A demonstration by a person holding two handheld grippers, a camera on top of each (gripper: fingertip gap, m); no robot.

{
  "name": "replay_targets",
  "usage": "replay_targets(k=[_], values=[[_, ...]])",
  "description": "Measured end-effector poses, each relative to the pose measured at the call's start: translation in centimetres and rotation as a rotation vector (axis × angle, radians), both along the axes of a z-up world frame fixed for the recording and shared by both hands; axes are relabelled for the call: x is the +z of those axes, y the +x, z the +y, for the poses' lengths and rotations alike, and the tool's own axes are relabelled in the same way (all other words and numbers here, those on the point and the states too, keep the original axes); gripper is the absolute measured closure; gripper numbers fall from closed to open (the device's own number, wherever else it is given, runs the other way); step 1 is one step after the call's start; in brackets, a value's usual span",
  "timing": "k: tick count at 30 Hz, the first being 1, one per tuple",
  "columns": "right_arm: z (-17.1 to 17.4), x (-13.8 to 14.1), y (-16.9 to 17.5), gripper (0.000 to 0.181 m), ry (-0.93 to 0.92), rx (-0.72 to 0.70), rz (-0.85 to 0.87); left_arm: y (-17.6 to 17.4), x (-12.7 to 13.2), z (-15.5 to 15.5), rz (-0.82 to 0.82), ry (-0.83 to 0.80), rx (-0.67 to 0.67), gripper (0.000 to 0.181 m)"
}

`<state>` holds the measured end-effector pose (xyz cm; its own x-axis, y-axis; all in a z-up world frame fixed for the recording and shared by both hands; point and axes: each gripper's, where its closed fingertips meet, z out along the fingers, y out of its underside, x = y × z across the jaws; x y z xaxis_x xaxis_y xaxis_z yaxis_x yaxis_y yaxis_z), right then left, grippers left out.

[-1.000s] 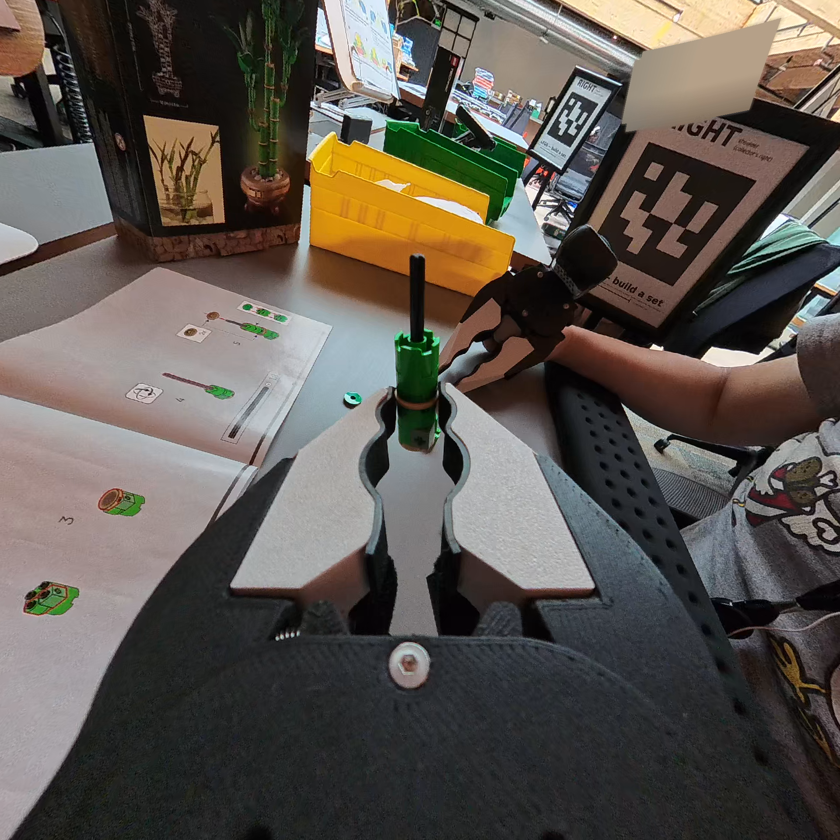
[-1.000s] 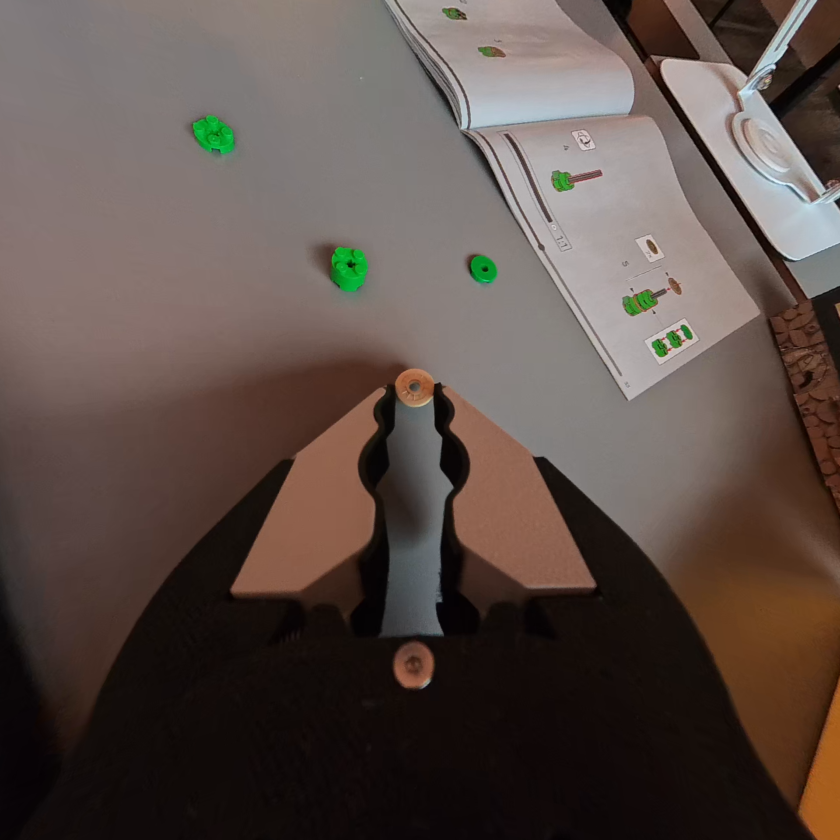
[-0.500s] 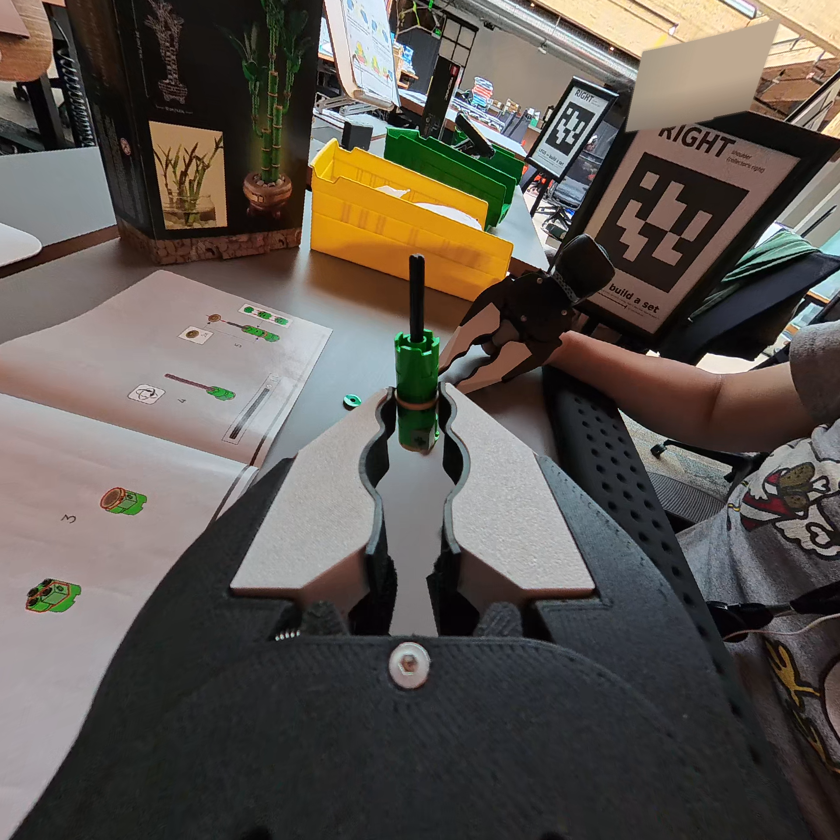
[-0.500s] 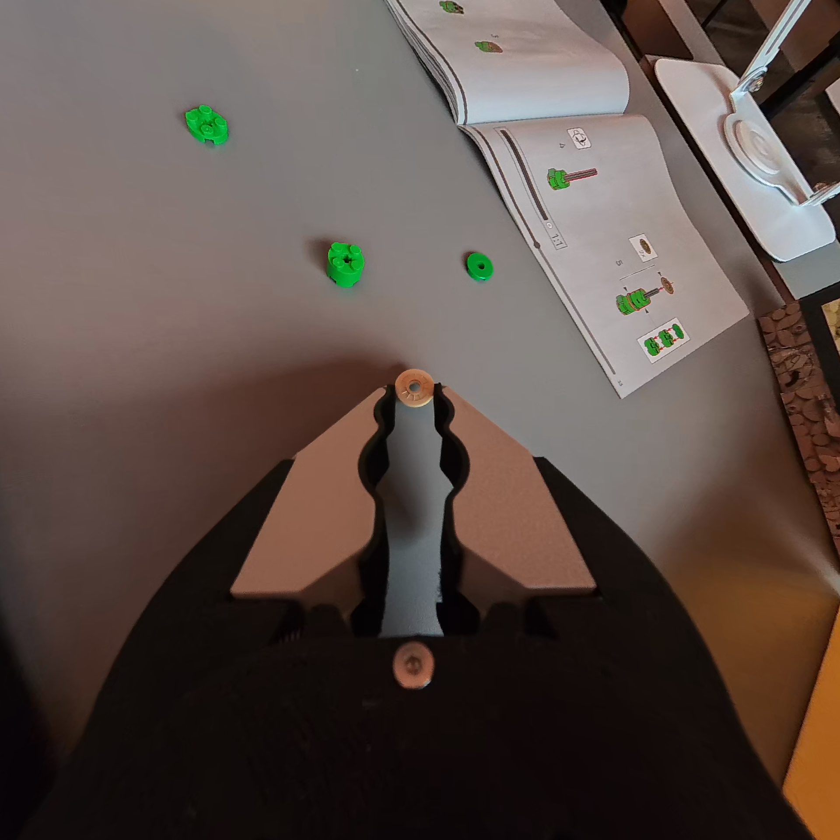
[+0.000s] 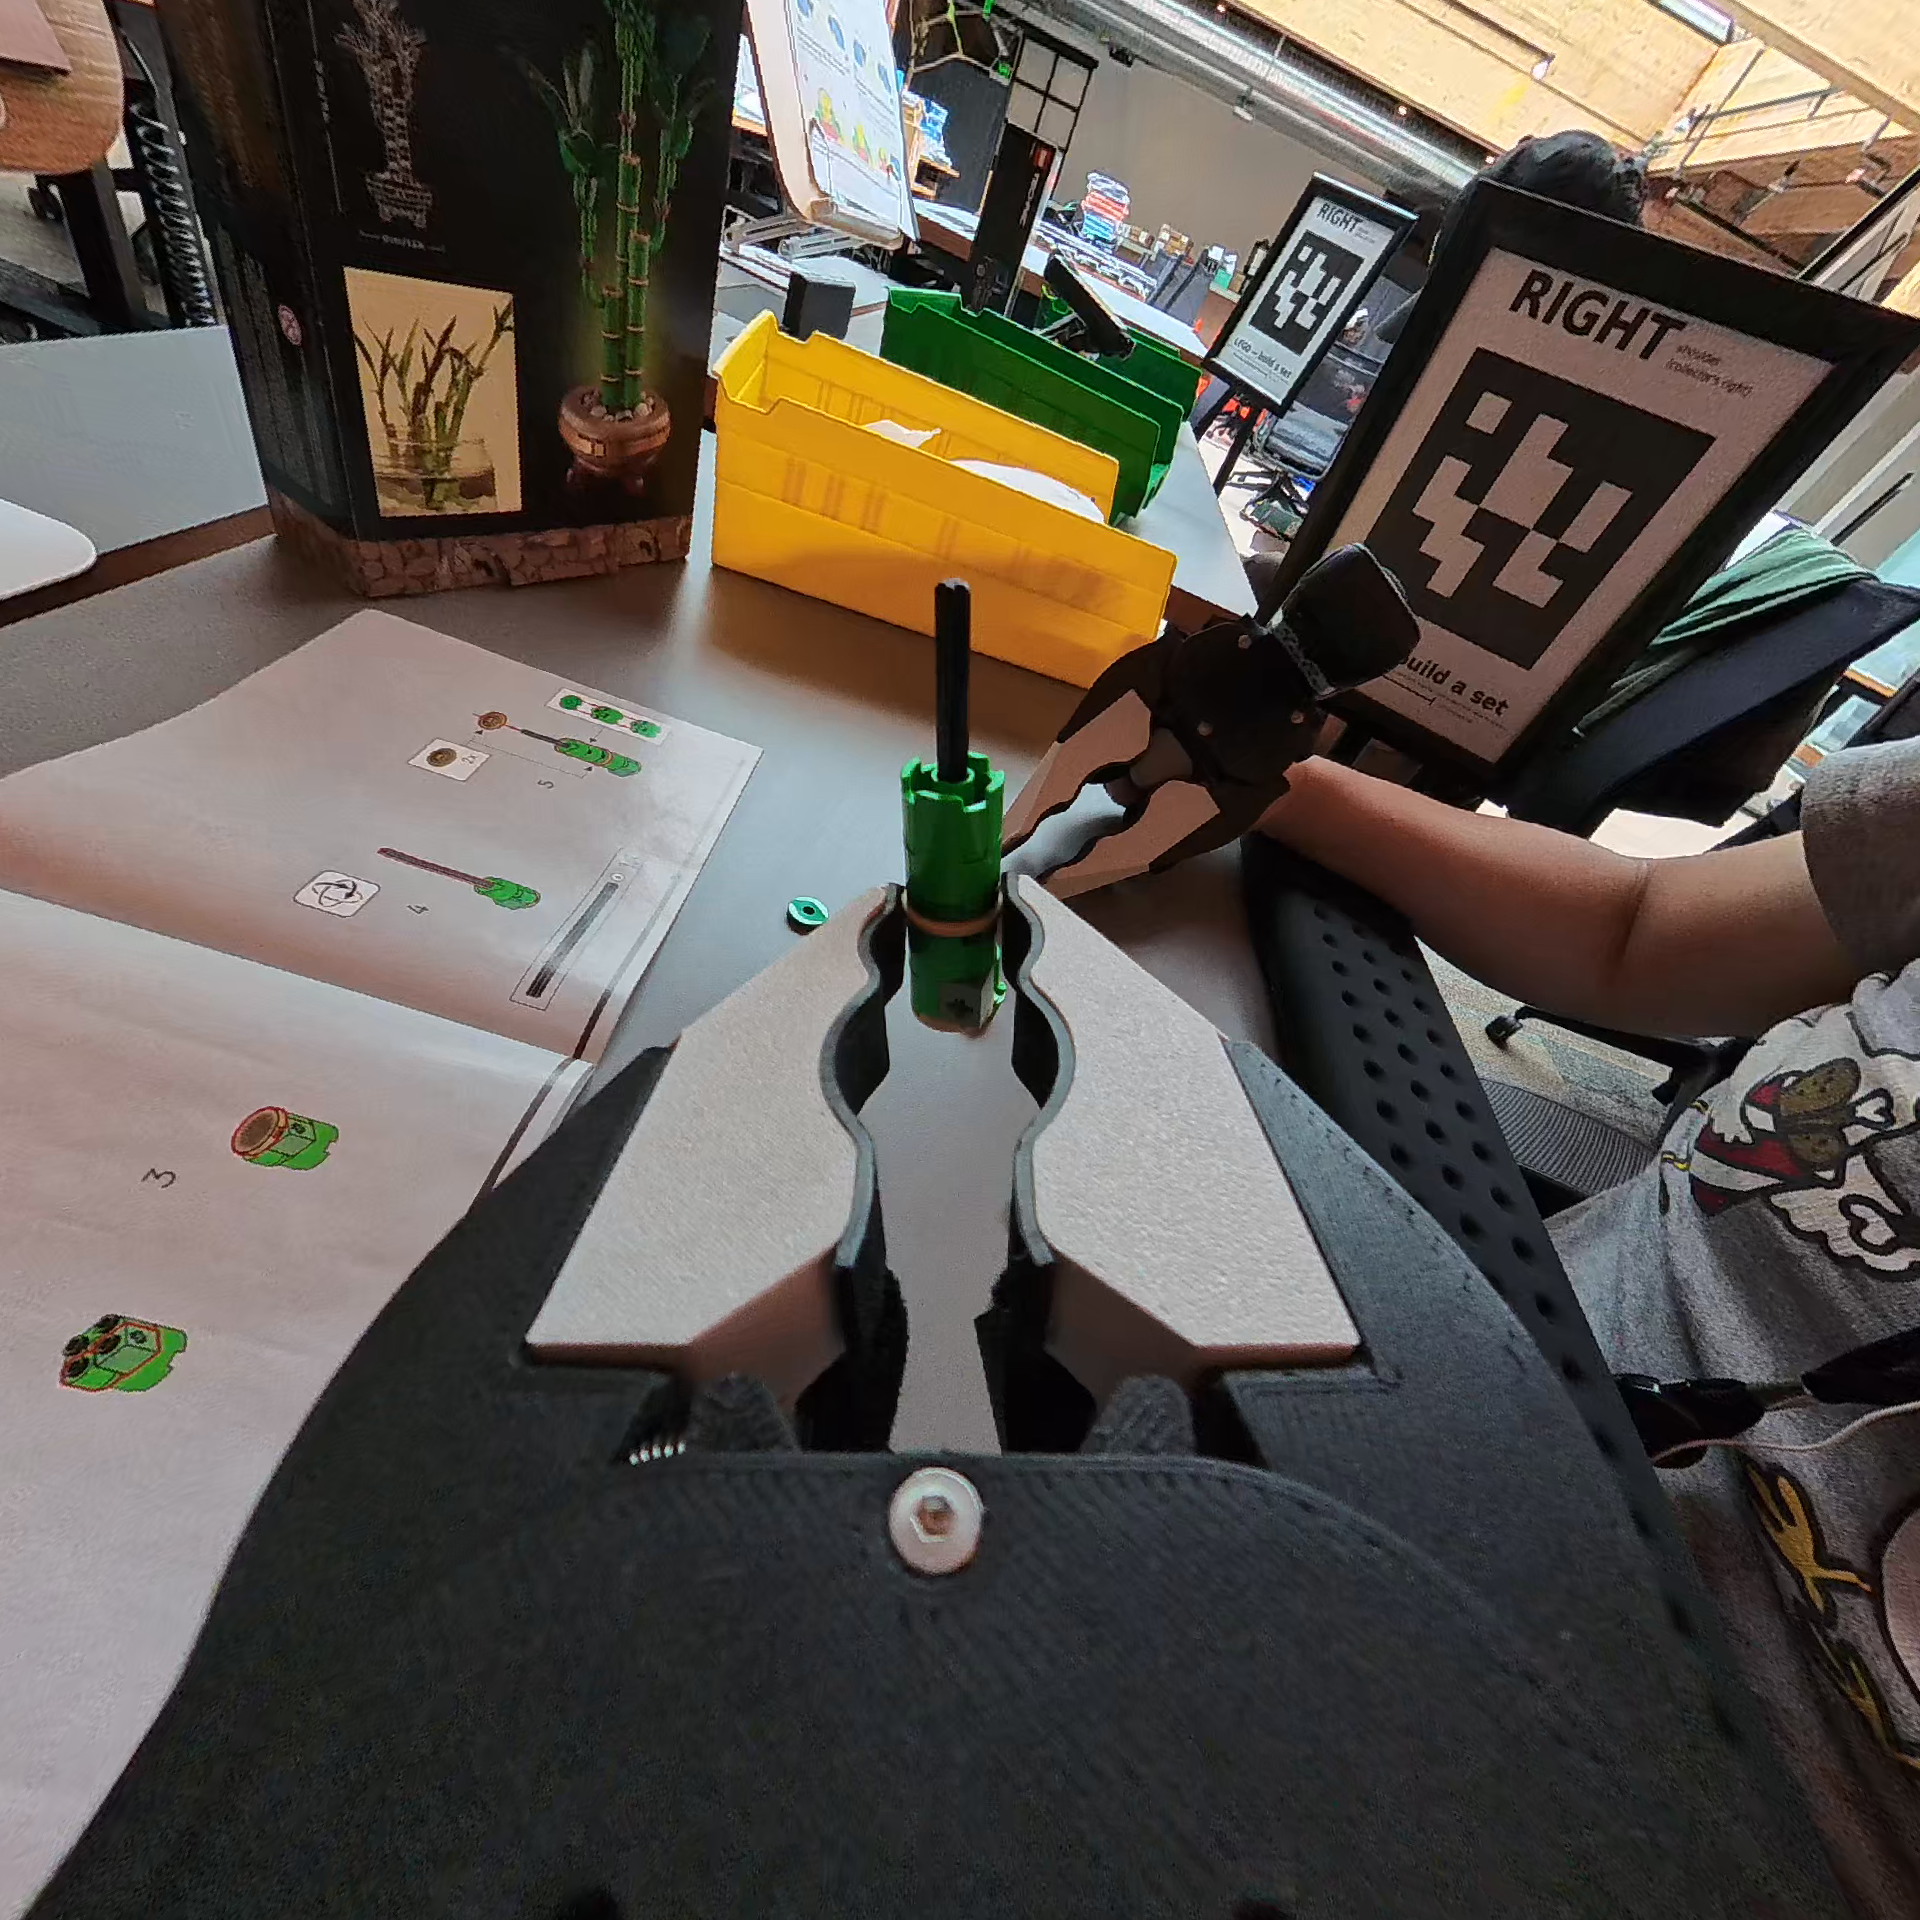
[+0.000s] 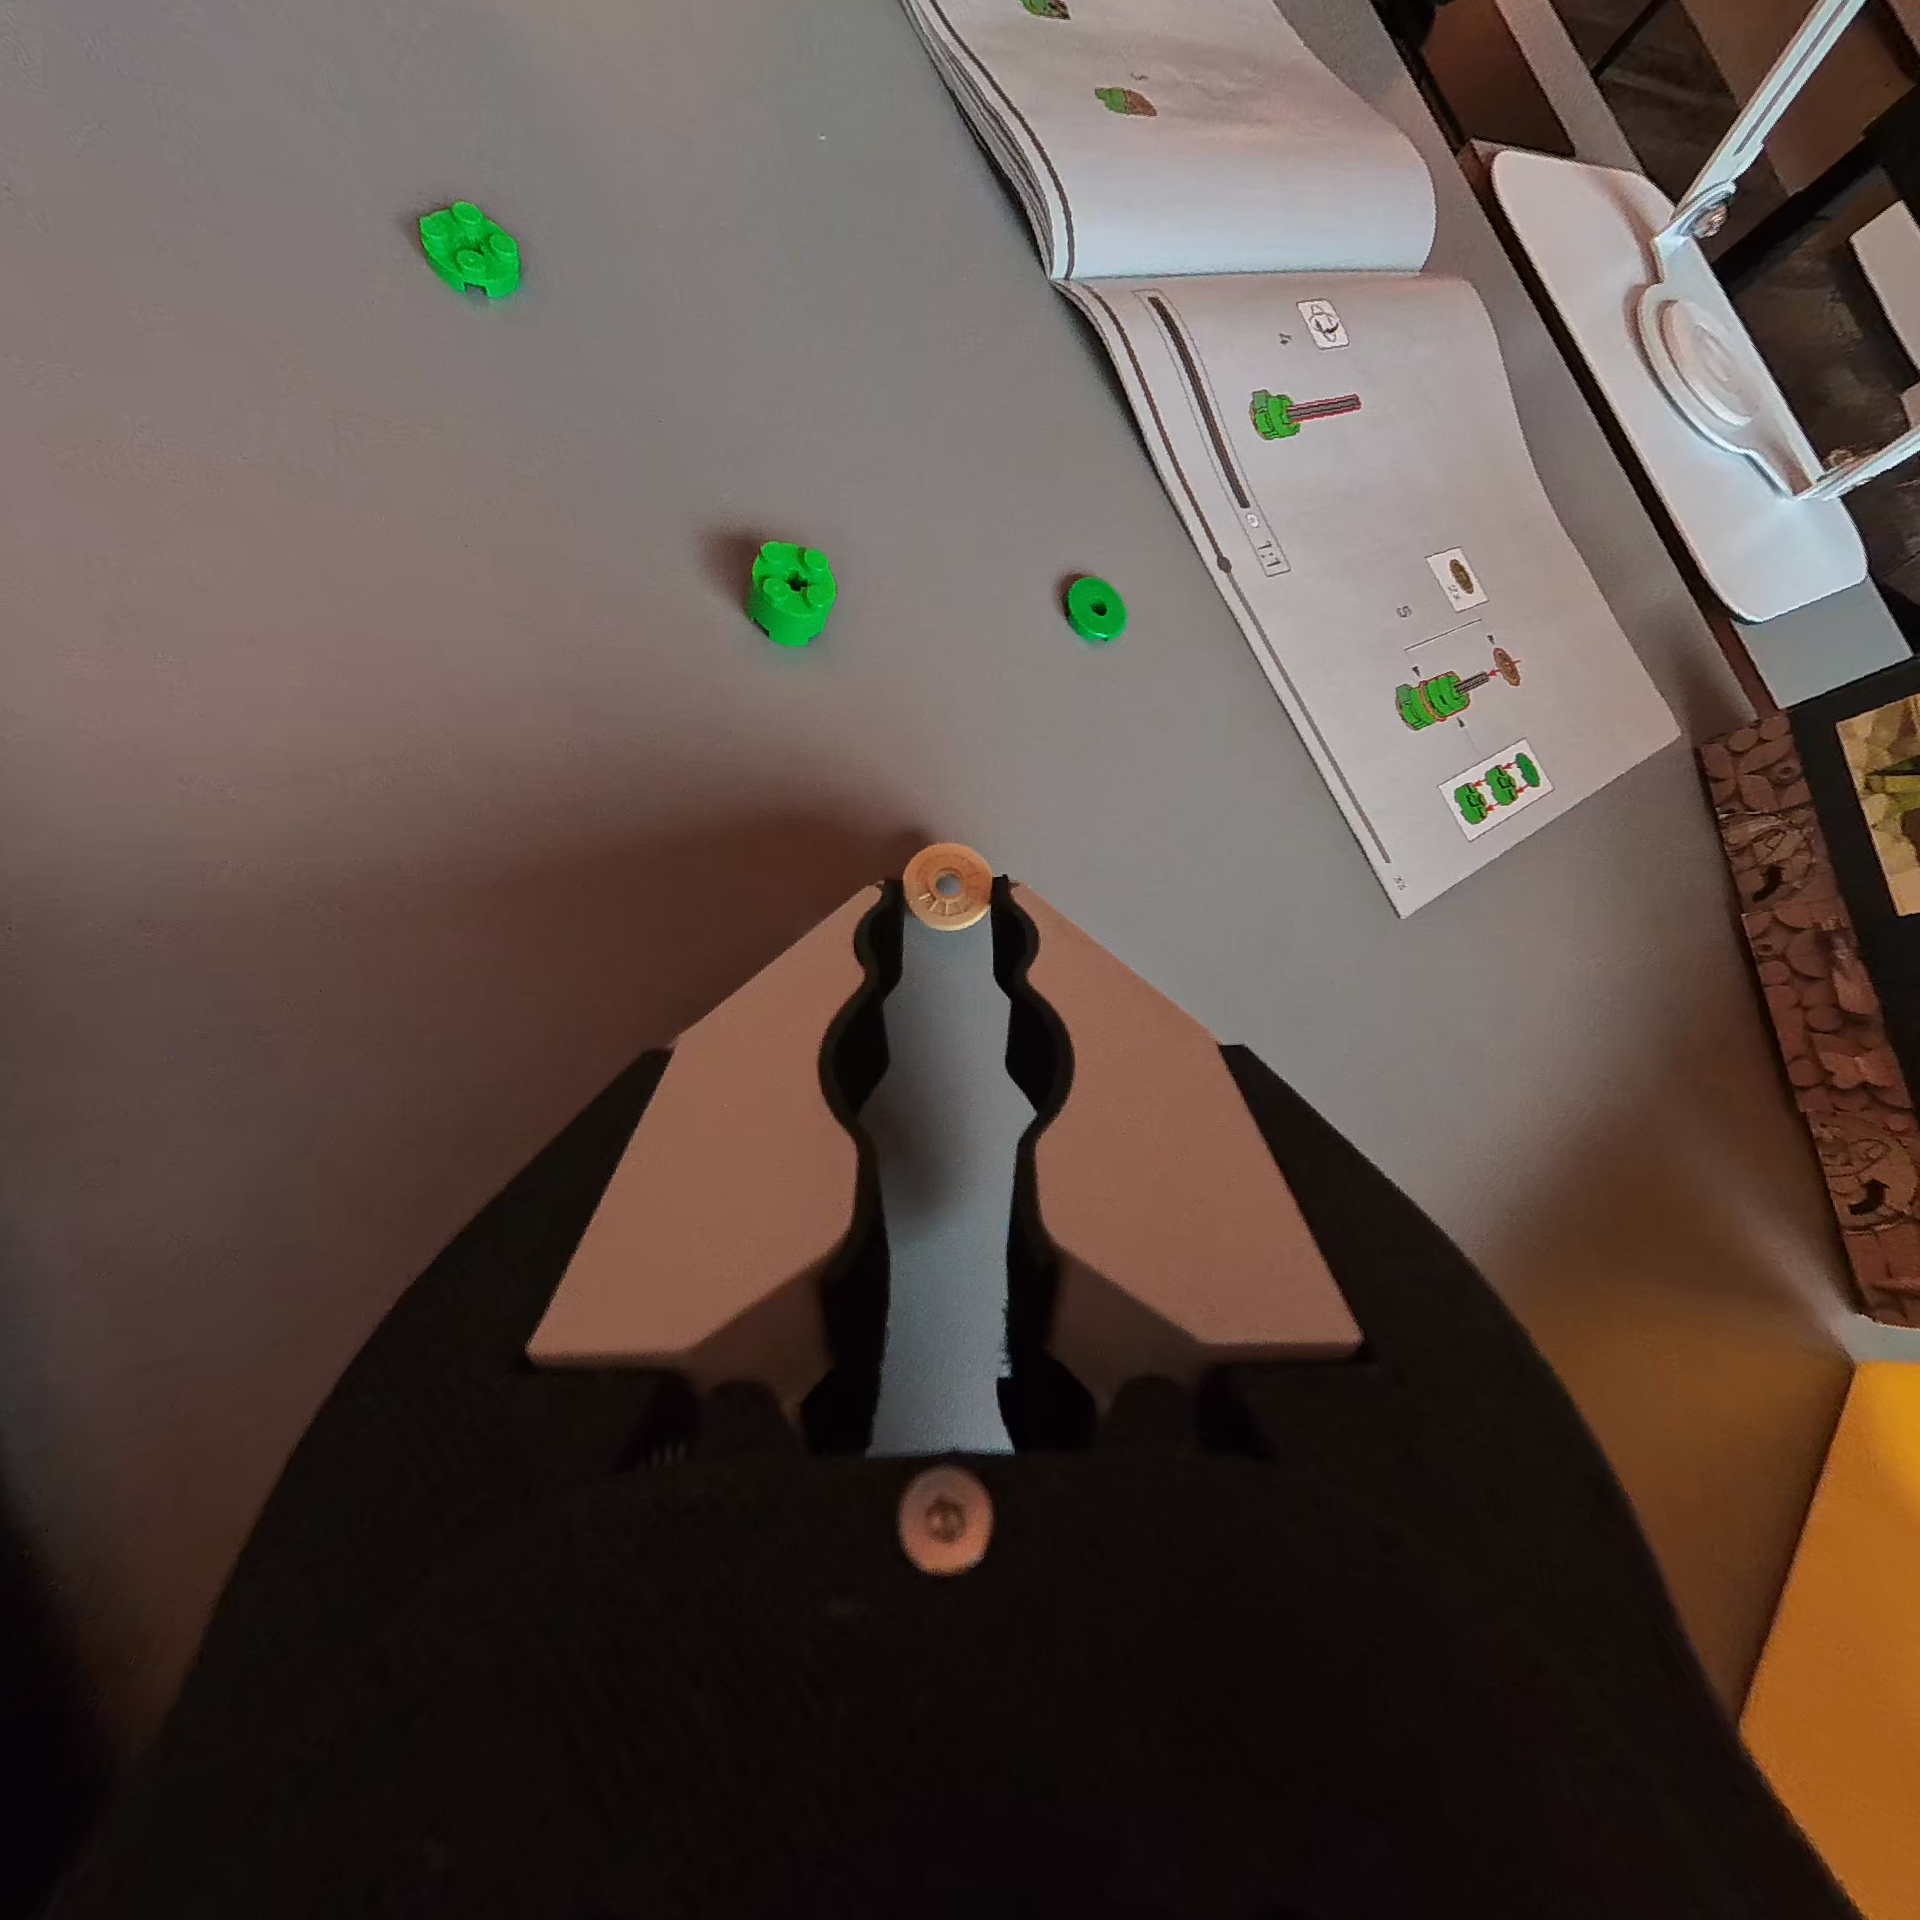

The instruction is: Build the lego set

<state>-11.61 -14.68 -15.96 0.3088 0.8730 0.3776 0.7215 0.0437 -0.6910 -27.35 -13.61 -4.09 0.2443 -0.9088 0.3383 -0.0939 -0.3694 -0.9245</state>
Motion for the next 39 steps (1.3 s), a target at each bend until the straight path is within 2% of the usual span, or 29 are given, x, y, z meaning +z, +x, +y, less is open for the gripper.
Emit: replay_targets(k=[15, 29, 39], values=[[0.0, 0.0, 0.0, 0.165, 0.015, 0.006, -0.011, -0.3, 0.9, 0.0, -0.055, -0.018, -0.003, 0.165], [0.0, 0.0, -0.1, 0.165, 0.019, 0.008, -0.014, -0.4, 3.0, -1.5, -0.186, -0.032, -0.101, 0.166], [0.0, 0.0, -0.1, 0.166, 0.022, 0.011, -0.016, -0.4, 2.6, -1.3, -0.161, -0.035, -0.09, 0.166]])
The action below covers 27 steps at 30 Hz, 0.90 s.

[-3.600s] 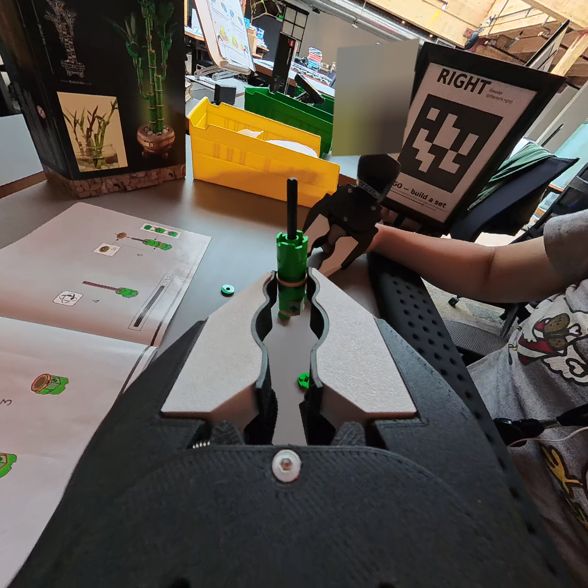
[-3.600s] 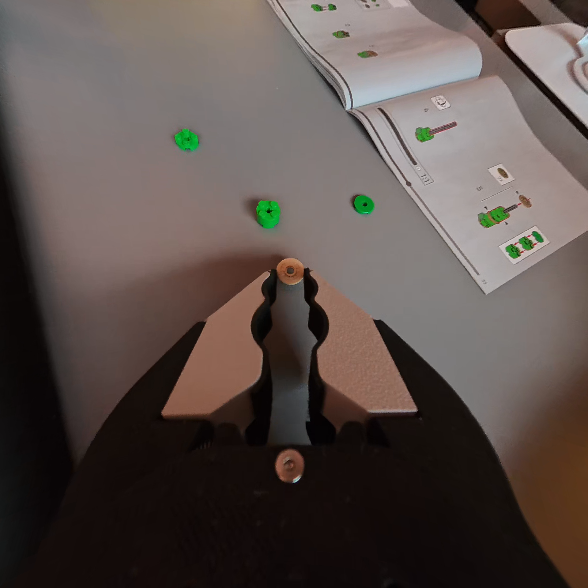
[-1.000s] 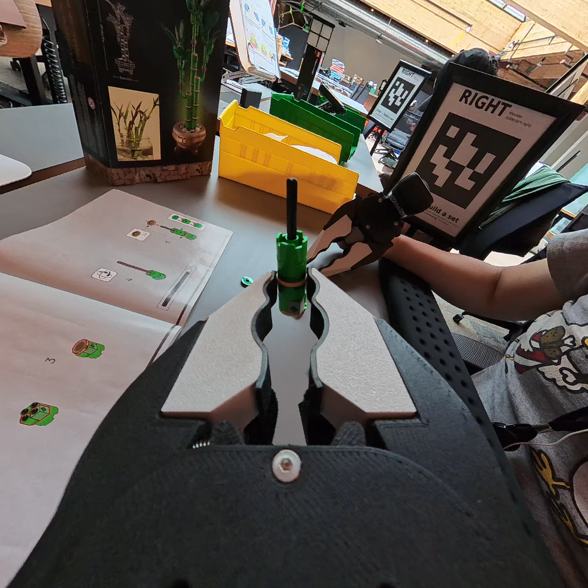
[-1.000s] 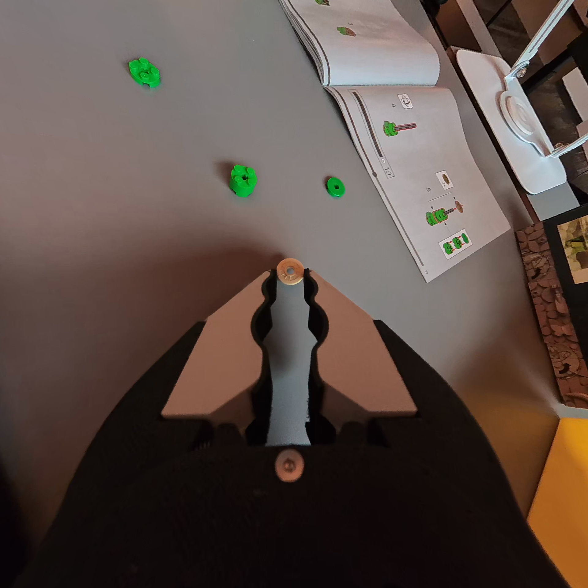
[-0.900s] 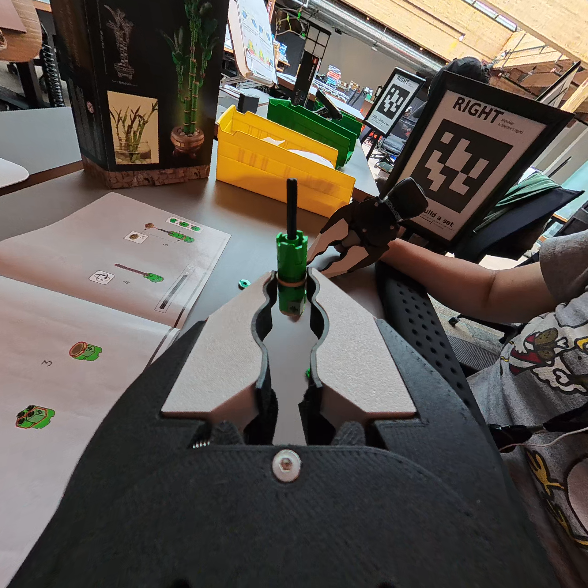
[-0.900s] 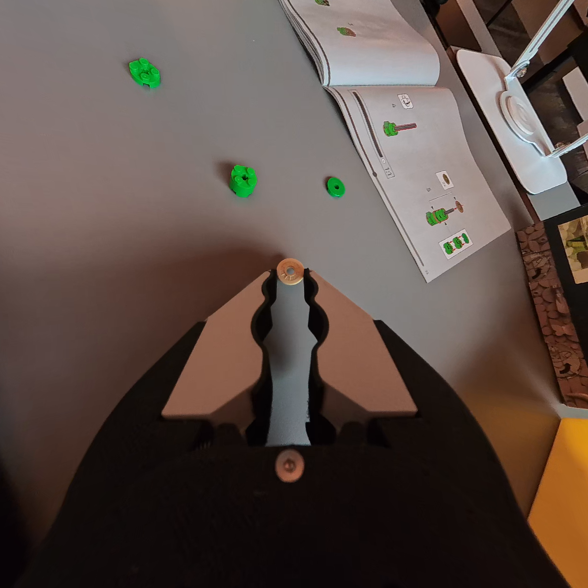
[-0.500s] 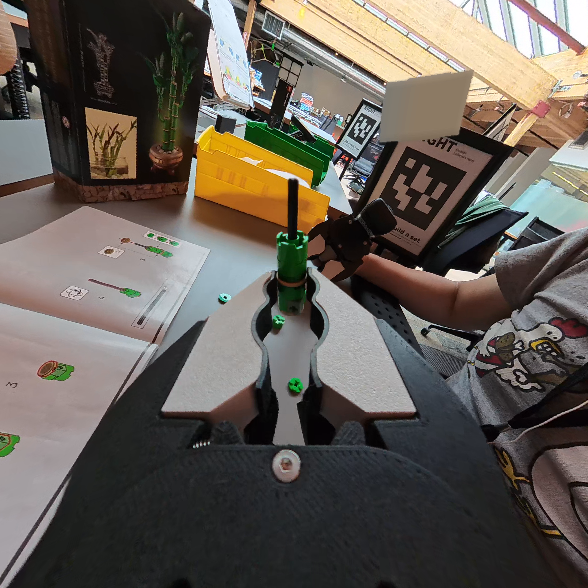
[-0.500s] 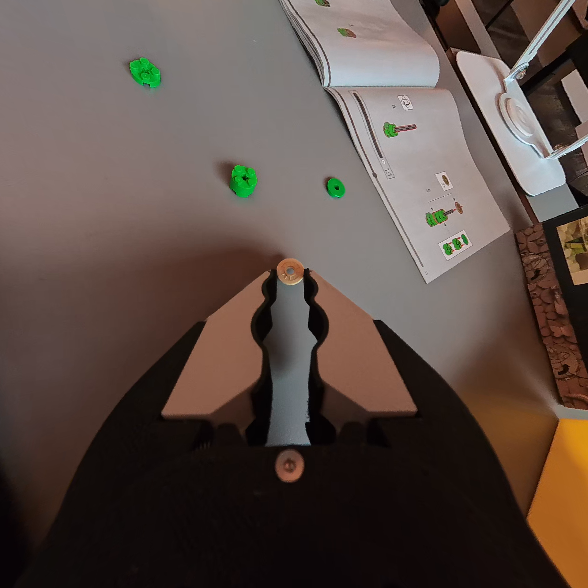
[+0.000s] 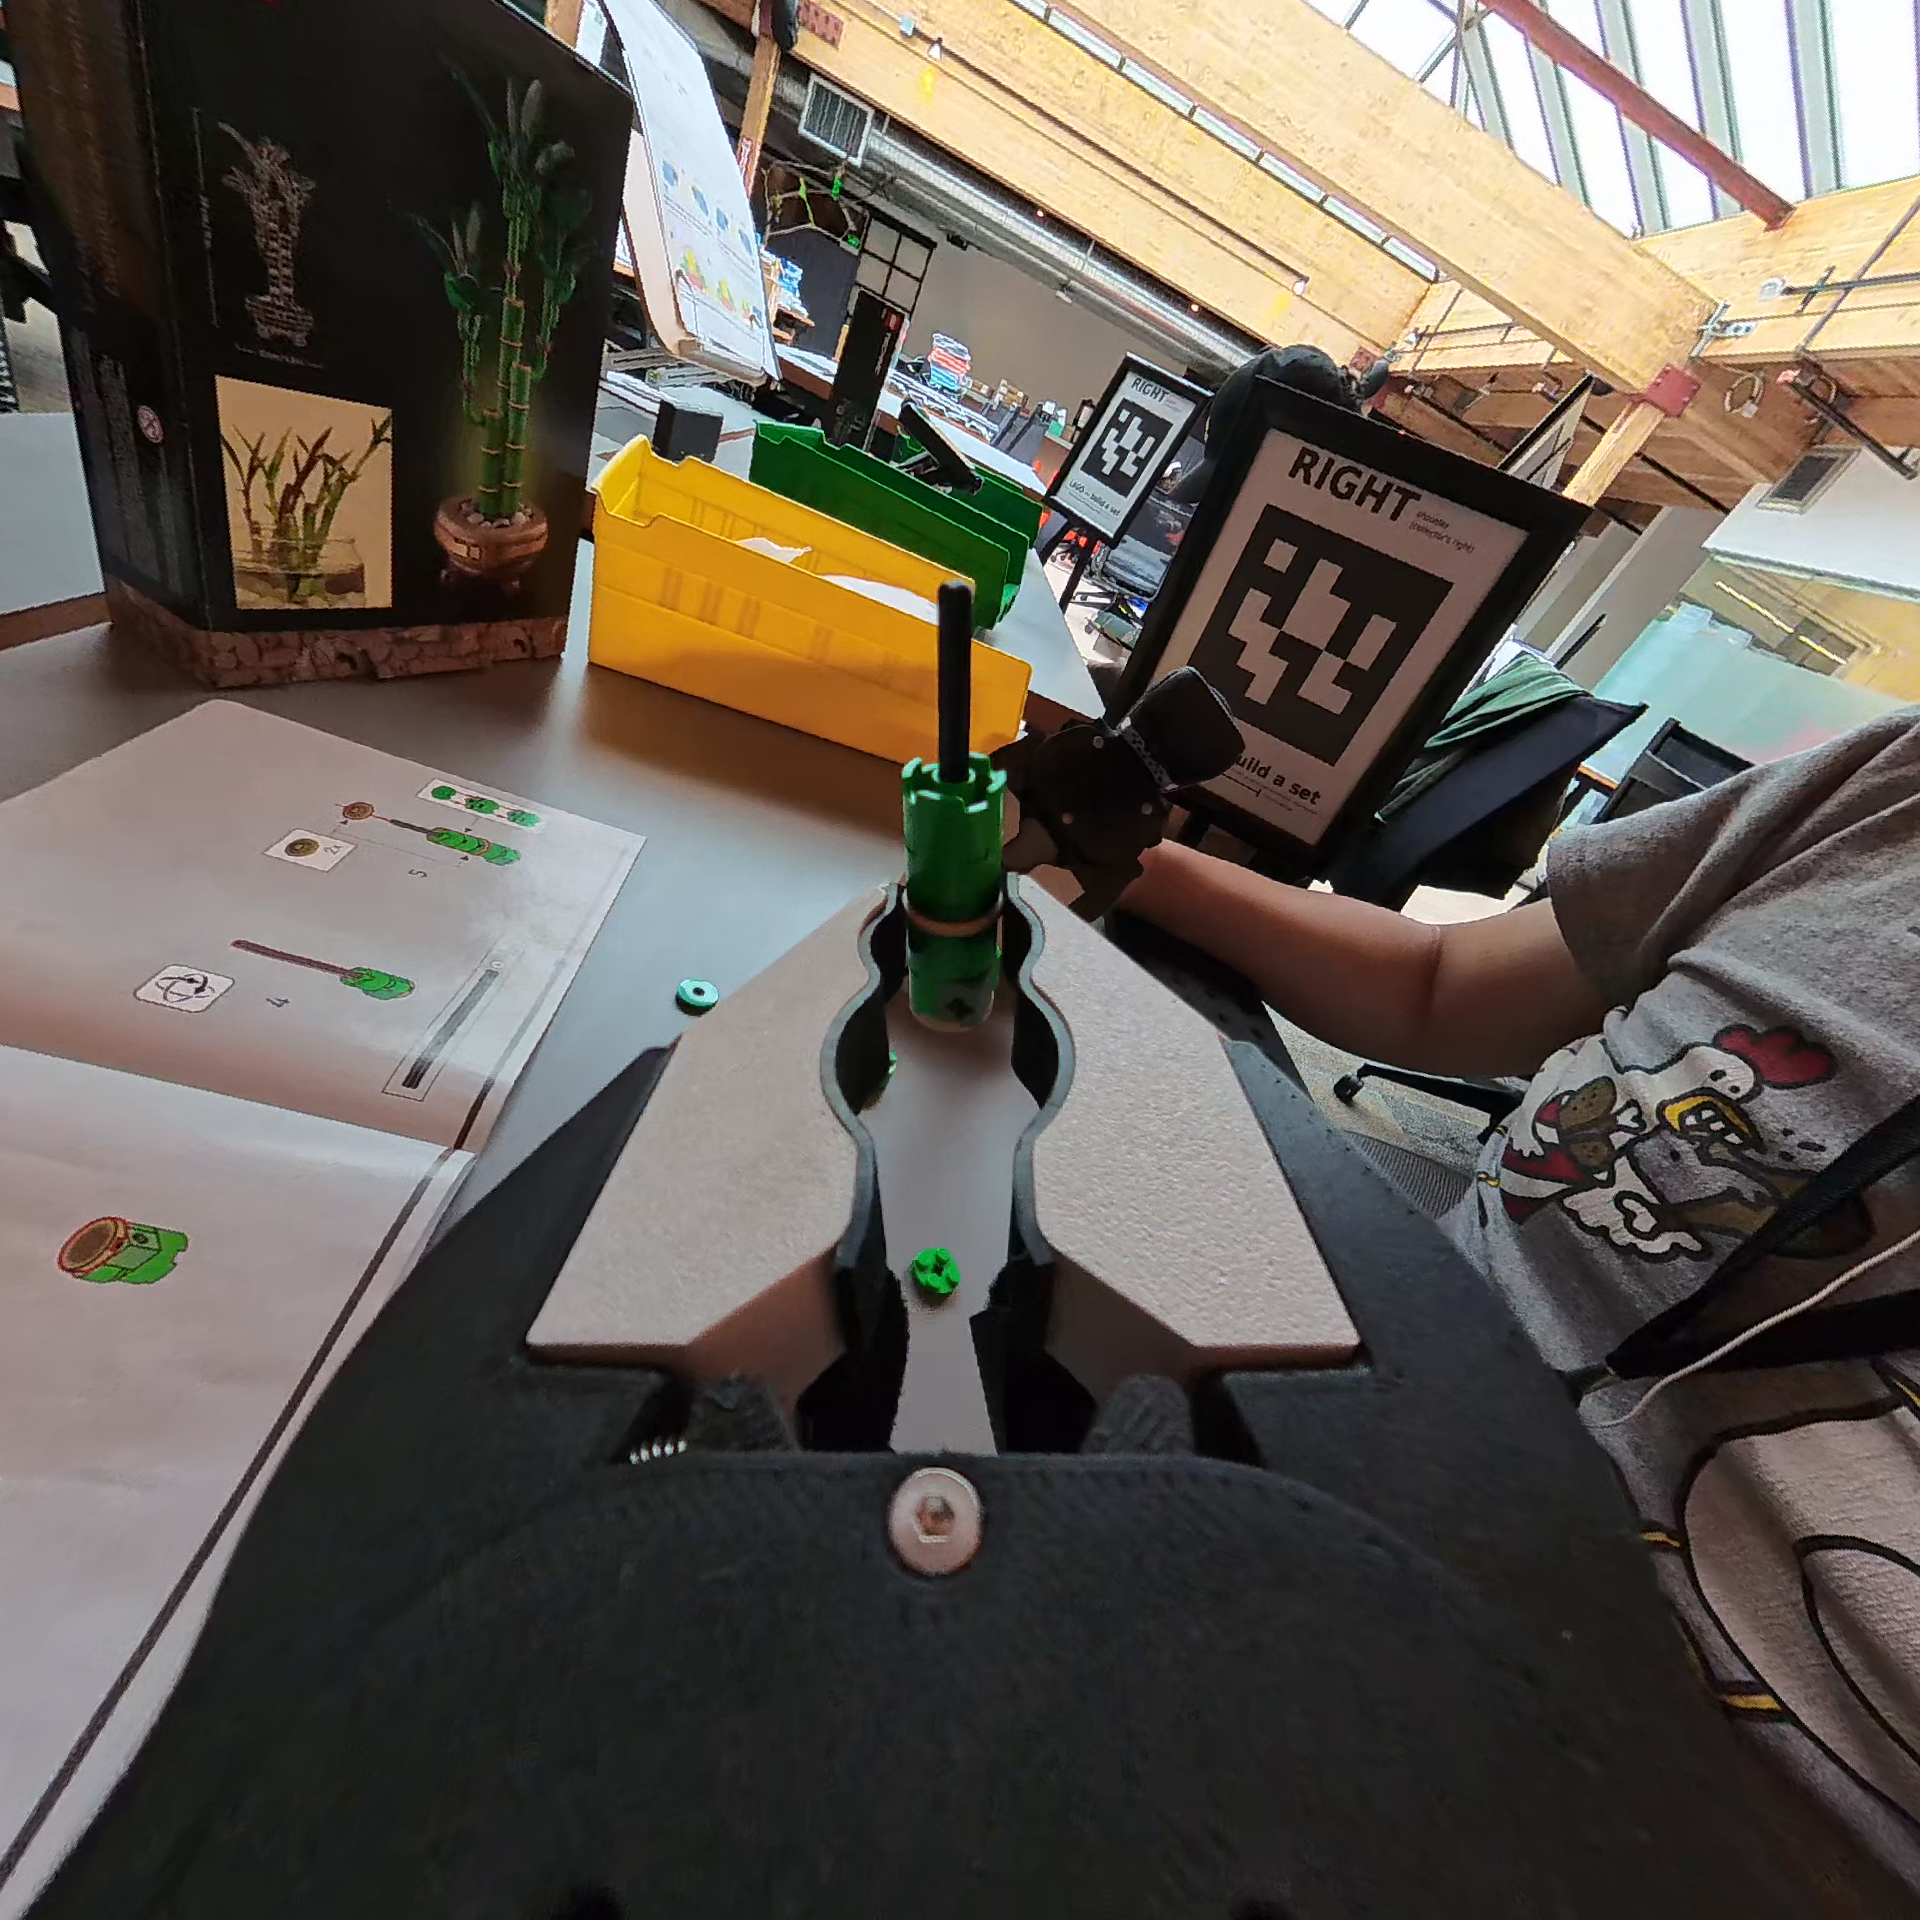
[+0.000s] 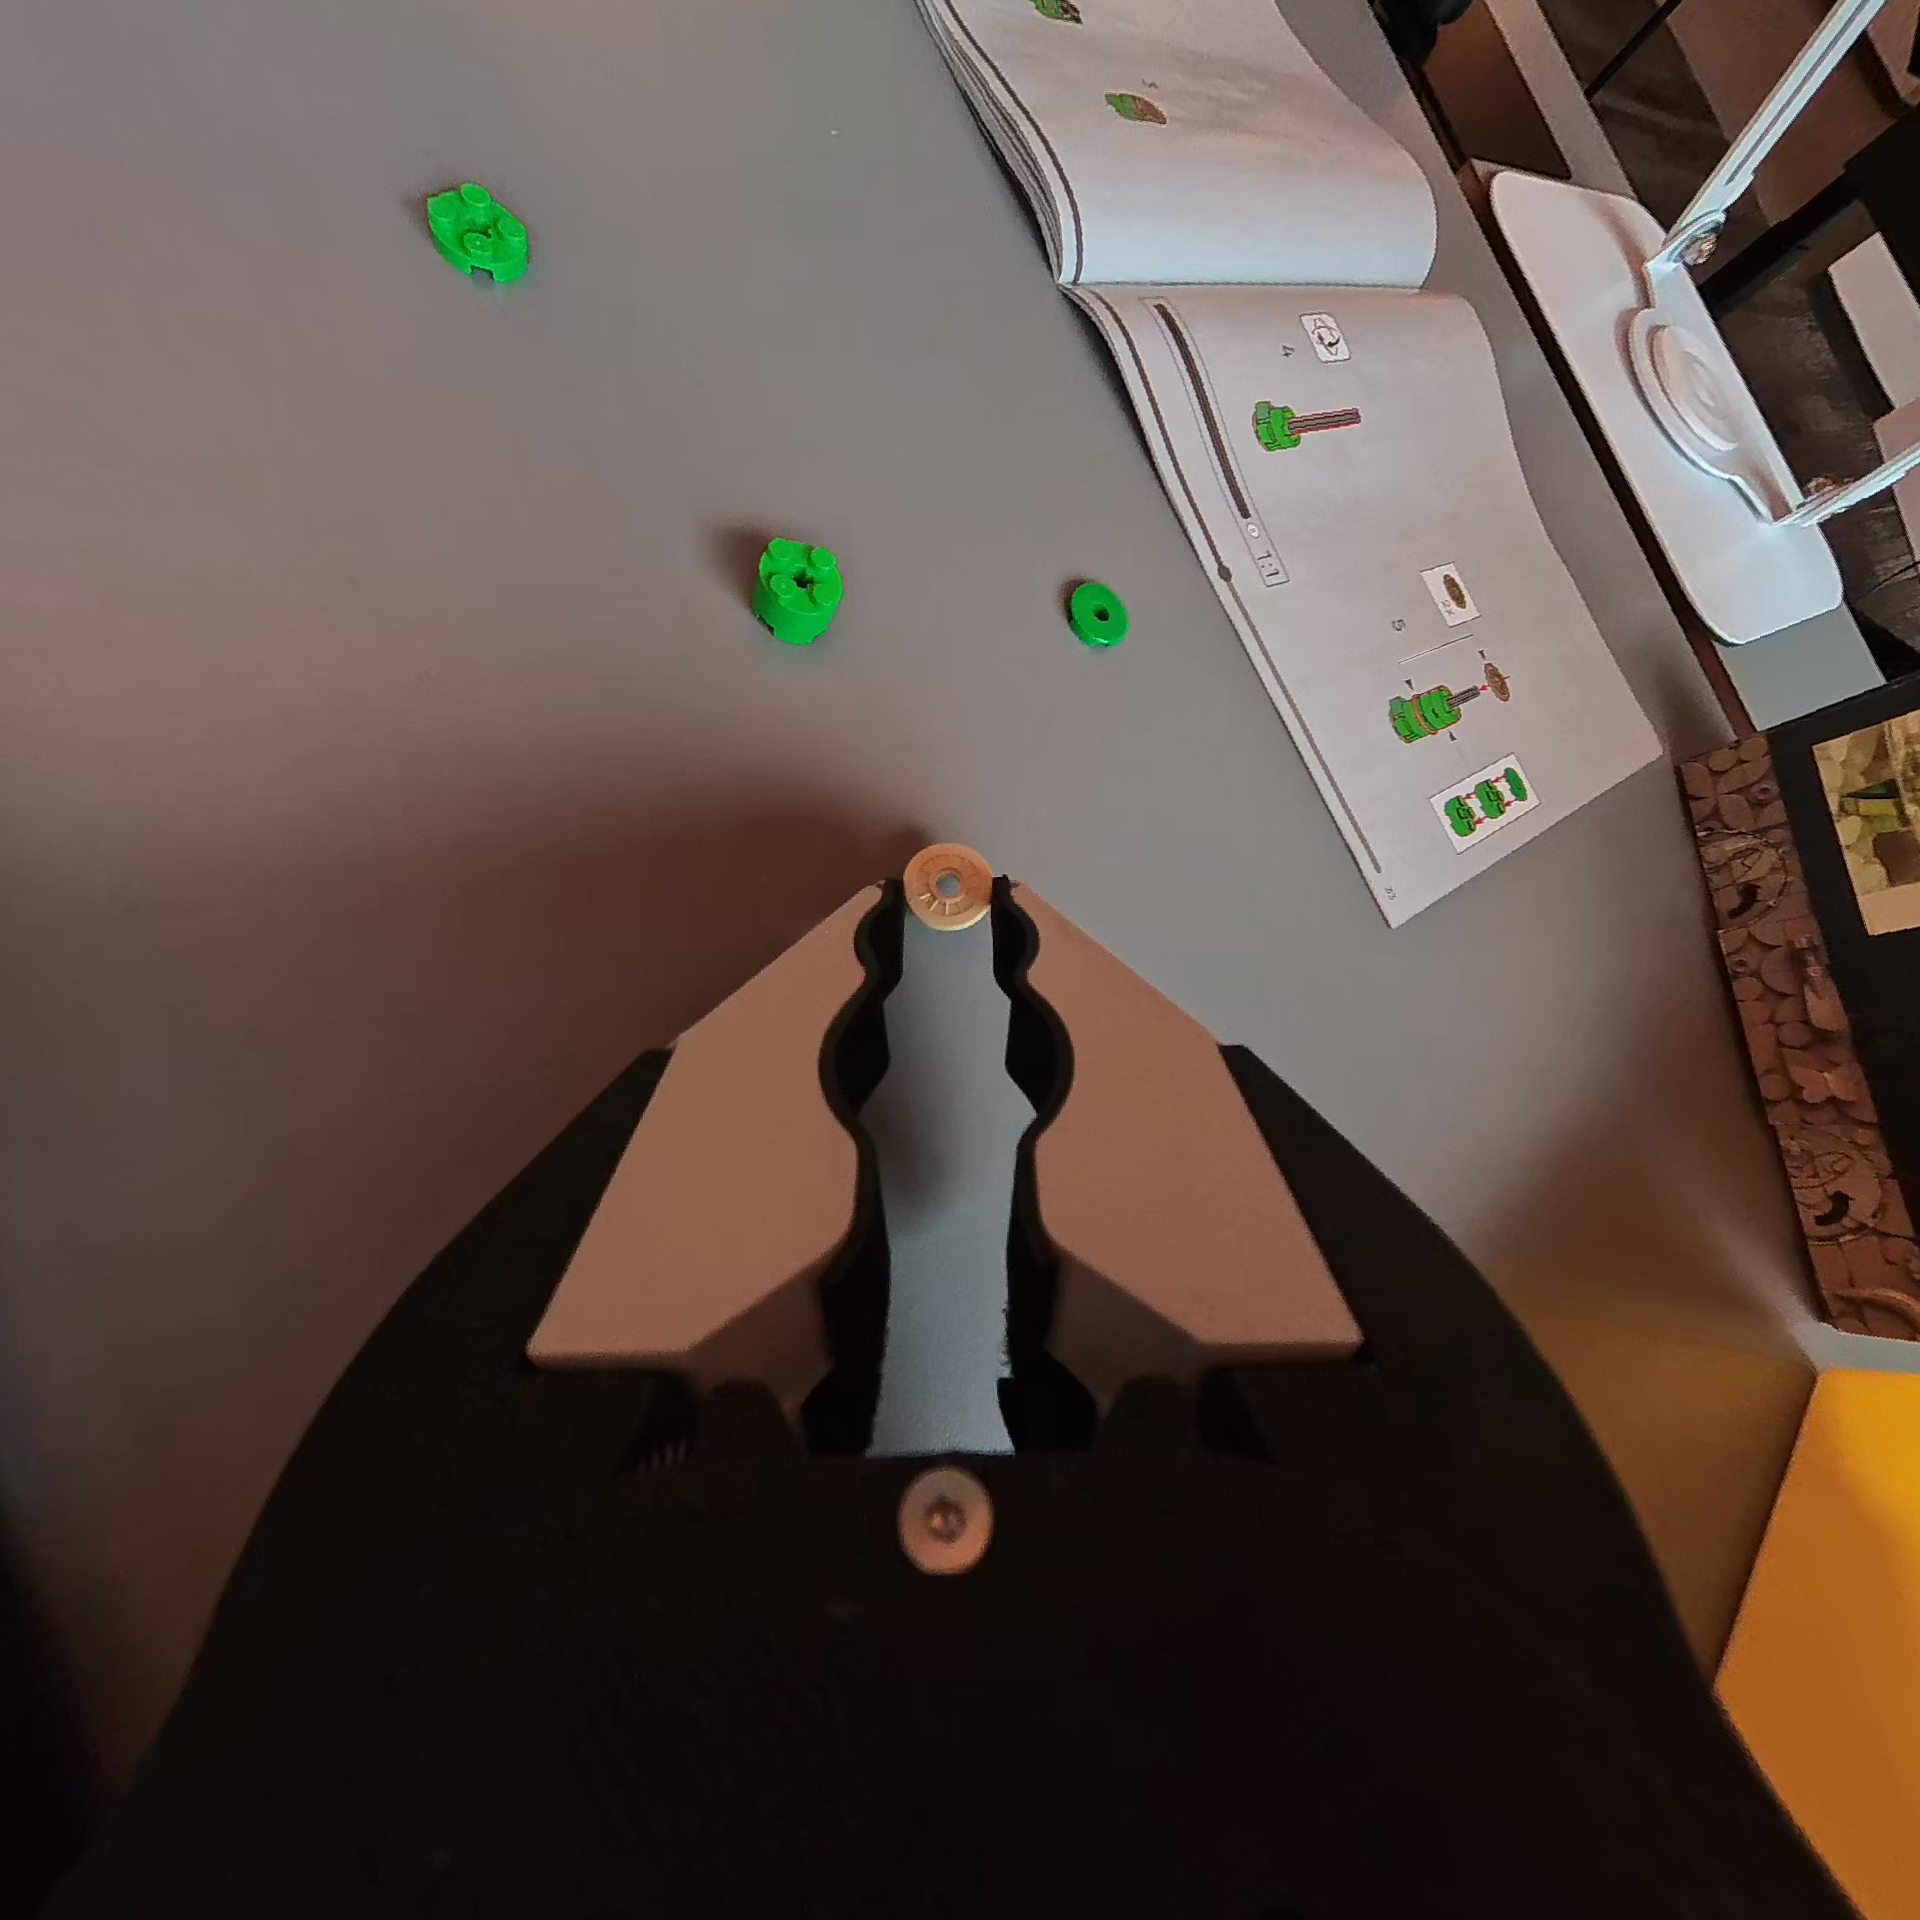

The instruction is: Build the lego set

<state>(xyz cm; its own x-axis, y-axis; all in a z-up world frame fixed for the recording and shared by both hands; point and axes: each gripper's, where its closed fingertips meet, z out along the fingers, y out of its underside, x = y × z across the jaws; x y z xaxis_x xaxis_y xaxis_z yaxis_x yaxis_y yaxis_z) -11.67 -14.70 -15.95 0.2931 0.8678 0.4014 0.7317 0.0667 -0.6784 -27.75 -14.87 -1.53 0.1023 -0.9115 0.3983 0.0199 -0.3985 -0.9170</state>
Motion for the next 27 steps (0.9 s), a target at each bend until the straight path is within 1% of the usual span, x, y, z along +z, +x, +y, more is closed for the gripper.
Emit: replay_targets(k=[9, 27], values=[[0.0, 0.0, 0.0, 0.166, 0.002, 0.002, -0.002, 0.3, -1.3, 0.3, 0.078, 0.001, 0.016, 0.166], [-0.1, 0.0, 0.0, 0.166, 0.021, 0.005, -0.017, 0.3, -1.6, 0.4, 0.1, 0.004, 0.027, 0.166]])
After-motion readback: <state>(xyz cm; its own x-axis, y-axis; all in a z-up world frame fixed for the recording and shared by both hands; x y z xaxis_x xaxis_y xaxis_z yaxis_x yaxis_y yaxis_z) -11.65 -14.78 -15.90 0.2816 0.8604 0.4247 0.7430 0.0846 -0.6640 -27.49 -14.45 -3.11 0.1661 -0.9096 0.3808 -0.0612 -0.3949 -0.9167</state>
